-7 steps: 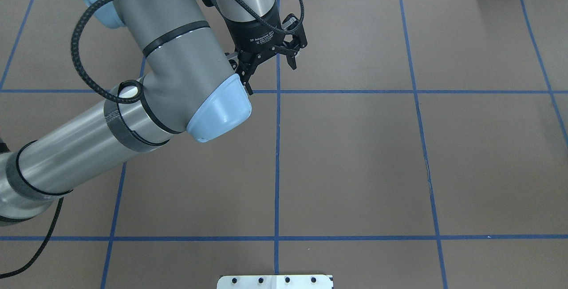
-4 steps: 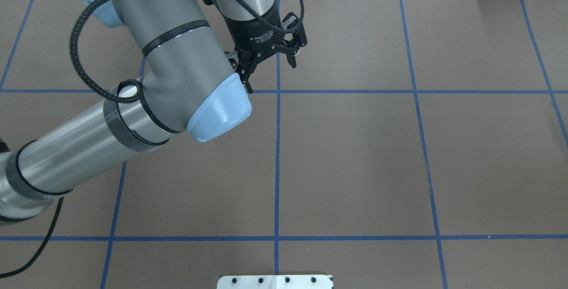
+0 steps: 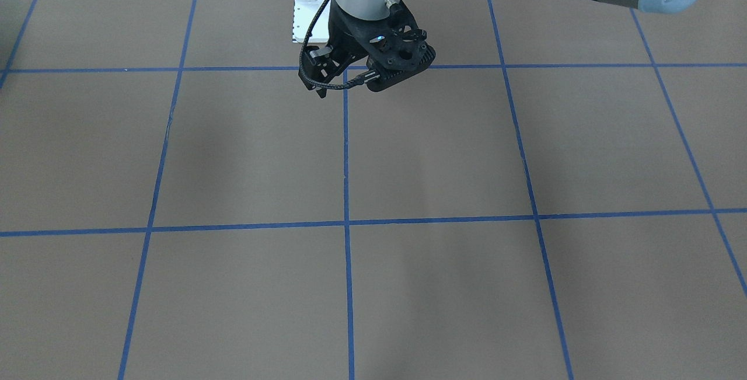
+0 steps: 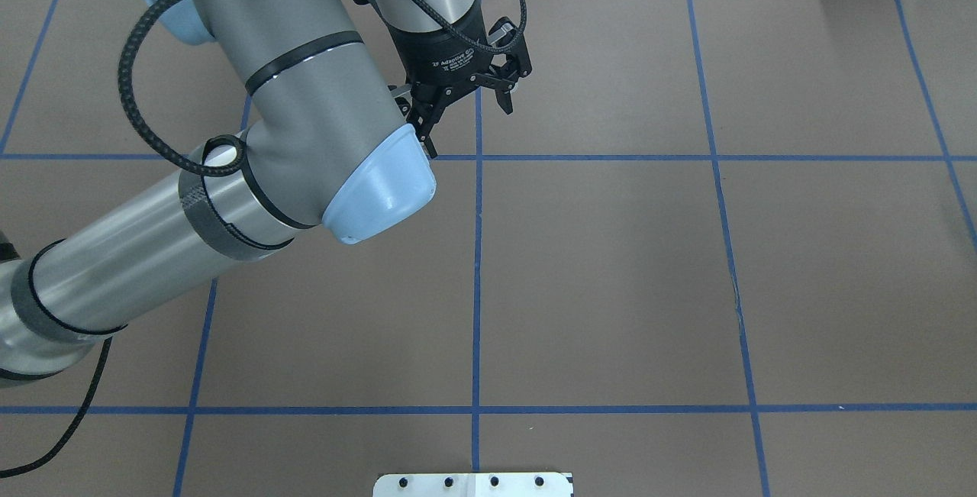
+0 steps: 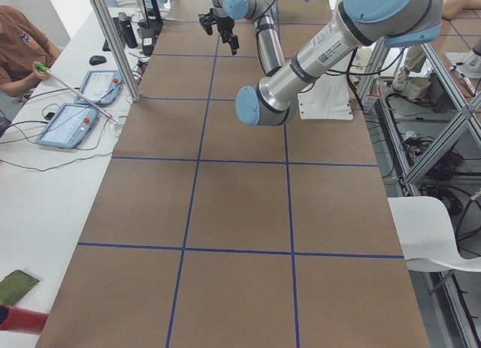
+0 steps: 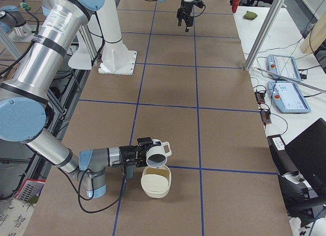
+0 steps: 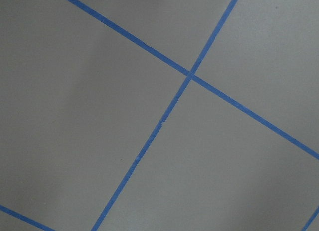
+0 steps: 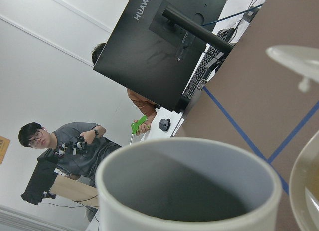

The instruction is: Left arm hands cup to right arm to dump lemon

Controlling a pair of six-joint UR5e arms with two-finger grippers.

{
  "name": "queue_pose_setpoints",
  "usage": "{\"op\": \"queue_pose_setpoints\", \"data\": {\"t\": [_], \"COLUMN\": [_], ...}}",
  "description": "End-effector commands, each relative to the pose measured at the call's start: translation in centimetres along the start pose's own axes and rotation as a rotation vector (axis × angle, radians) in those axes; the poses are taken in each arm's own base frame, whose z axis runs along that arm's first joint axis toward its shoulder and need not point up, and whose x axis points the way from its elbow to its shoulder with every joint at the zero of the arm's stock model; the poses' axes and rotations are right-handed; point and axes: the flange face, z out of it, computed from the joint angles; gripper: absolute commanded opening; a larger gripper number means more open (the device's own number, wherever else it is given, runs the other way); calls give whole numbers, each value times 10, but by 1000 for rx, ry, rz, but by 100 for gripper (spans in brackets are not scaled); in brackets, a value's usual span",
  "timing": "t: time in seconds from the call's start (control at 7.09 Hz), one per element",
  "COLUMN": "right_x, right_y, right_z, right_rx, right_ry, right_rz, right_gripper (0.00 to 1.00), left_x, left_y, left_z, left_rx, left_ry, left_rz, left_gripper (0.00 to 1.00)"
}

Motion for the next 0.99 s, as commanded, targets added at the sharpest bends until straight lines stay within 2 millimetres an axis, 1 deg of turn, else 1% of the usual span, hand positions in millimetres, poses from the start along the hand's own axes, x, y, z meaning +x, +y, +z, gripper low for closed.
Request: {"op": "queue_pose_setpoints", "data": {"t": [0.0,0.28,0.71,0.85], "right_x": [5,5,2,0], "right_y": [-2,-3,-4,-6], "right_z": [2,3,11,7], "right_rx": [7,17,36,27], "right_ry": [-19,-28,-68,-90], "right_rz": [142,255,404,459], "right_gripper": [44,44,45,45], "left_x": [0,1,1,2], "left_y": [-1,0,0,0], "left_z": [0,-1,-2,-4], "left_rx": [8,8,15,22], "left_ry": [1,1,4,4], "left_rz": [0,0,2,1], "left_gripper": [100,100,100,100]}}
